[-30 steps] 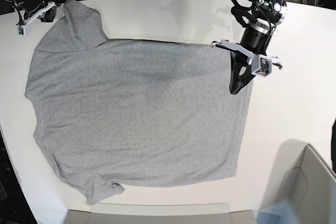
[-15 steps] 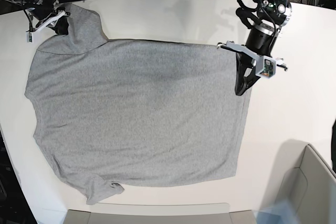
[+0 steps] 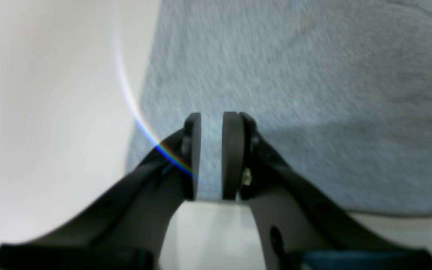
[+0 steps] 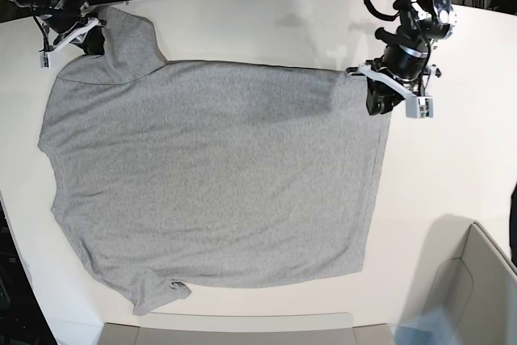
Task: Fold the T-shirt properly
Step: 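Grasp the shirt's shoulder corners with the left and right grippers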
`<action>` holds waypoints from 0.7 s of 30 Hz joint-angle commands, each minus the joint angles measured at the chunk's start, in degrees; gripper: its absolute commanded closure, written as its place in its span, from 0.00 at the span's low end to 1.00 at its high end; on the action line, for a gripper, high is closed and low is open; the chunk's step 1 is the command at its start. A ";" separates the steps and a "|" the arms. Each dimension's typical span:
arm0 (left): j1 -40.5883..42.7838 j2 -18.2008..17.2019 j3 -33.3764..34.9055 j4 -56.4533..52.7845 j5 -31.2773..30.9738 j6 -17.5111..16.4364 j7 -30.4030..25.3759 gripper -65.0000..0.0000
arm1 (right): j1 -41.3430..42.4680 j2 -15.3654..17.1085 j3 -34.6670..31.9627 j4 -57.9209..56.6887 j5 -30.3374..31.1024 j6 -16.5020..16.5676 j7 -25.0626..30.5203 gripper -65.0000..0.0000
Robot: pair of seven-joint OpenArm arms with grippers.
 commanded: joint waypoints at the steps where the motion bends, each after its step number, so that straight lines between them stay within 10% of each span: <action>1: -1.46 -0.67 -1.57 -0.36 -1.15 2.01 -0.73 0.79 | -0.67 0.53 0.26 0.84 -2.76 0.91 -2.12 0.92; 15: -4.27 -2.26 -5.26 -15.57 -4.05 3.77 0.24 0.75 | 0.65 0.97 0.17 1.37 -8.21 0.91 -2.12 0.92; 21: -4.27 -2.08 -5.35 -16.63 -4.05 -4.14 0.77 0.75 | 0.83 0.97 -2.38 1.28 -8.91 0.91 -1.94 0.92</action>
